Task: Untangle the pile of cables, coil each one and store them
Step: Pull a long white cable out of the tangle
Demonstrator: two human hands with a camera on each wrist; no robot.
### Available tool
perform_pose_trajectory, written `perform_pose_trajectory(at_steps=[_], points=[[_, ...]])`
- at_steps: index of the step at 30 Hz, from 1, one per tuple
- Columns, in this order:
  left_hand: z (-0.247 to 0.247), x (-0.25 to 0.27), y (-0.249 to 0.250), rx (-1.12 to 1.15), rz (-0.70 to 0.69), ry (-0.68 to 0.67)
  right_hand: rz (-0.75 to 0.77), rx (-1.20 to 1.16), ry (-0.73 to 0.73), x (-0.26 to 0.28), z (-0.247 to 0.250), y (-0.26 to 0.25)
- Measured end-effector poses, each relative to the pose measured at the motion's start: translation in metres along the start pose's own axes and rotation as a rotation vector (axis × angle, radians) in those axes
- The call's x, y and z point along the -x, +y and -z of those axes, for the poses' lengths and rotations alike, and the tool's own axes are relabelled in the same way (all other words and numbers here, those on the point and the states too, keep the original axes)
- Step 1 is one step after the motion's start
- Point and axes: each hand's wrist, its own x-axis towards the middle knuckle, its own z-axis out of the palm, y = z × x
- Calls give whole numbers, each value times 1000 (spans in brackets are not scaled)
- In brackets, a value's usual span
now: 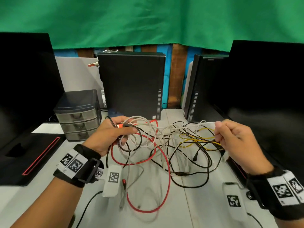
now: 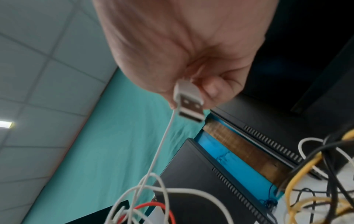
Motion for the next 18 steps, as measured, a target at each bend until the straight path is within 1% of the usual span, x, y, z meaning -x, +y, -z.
perform_pose_trajectory(at_steps=[4,6,10,12,18], points=[[4,-2,2,231,-21,55,-10,-7,-18,0,4,-2],[7,-3,4,285,-39,77,-21,-16,17,-2,7,0],[30,-8,13,433,-85,109,-115,-180,269,-17,35,21],[46,-9,15,455,-104,126,-153,-194,322,-20,48,33],[54,-11,14,397,-157,226,-241,-122,261,-17,32,44]])
